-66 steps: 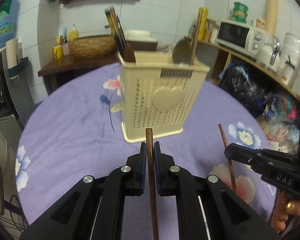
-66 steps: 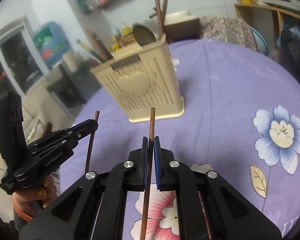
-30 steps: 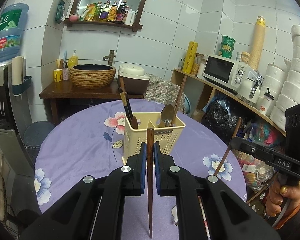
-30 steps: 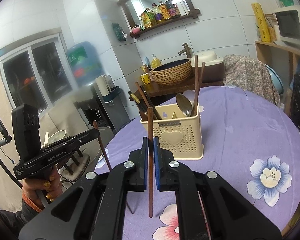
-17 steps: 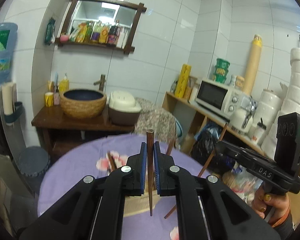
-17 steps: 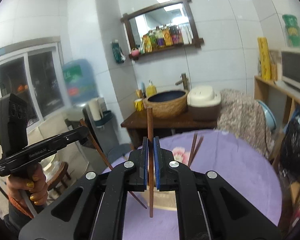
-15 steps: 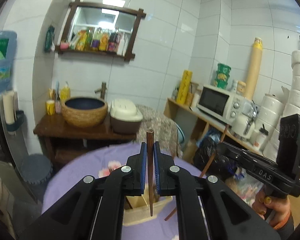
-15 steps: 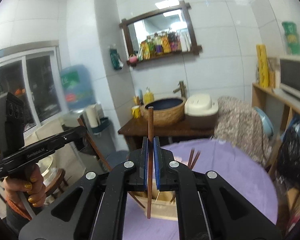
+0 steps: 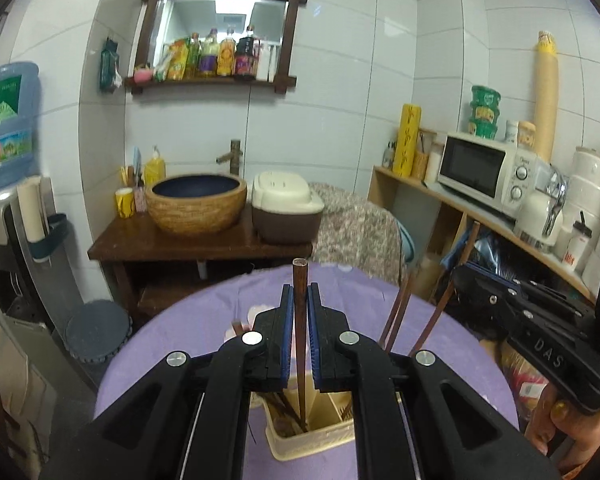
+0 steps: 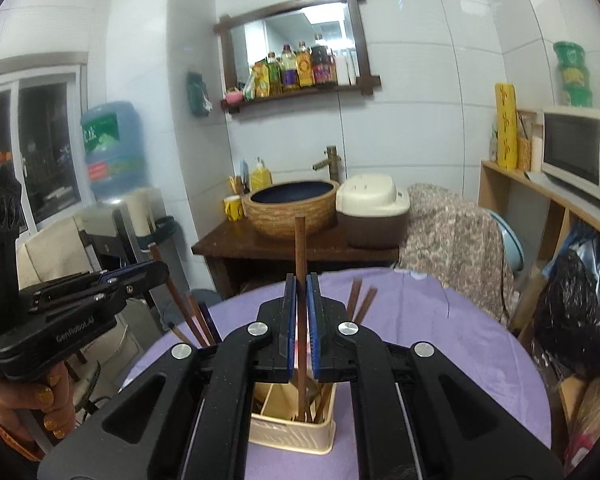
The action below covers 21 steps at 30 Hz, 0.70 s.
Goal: Organize utensils
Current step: 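Open both tools to release the chopsticks and pull back from the holder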
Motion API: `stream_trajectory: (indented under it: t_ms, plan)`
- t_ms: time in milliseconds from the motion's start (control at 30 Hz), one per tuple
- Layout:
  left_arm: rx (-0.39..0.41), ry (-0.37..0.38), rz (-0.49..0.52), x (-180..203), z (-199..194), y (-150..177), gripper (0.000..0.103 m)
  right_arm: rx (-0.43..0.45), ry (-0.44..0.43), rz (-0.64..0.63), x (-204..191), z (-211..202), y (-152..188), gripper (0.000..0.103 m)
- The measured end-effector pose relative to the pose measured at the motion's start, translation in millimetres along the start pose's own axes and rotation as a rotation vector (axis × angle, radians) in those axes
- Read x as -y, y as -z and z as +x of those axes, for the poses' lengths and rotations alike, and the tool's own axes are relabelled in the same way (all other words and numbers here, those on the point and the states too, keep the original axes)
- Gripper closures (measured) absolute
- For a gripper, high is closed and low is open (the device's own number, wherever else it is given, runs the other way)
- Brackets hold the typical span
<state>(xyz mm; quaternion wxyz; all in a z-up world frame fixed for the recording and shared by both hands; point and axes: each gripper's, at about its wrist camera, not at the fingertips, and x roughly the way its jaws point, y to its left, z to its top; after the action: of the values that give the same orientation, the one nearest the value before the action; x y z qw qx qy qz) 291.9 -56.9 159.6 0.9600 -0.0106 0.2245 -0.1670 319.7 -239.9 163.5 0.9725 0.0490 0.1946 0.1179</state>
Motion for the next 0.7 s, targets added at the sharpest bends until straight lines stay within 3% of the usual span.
stream_trajectory:
  t_ms: [333,700]
  plan:
    - [-0.066,-0.052,0.025,-1.6,30.4,42.8,0.095,-0.063,0.009,0.033,10.6,21.8,45.1,0.097]
    - [-0.084,-0.033,0.018,-6.6,31.3,48.6,0.095,-0.049,0.001,0.025,9.2,21.1,52.5,0.096]
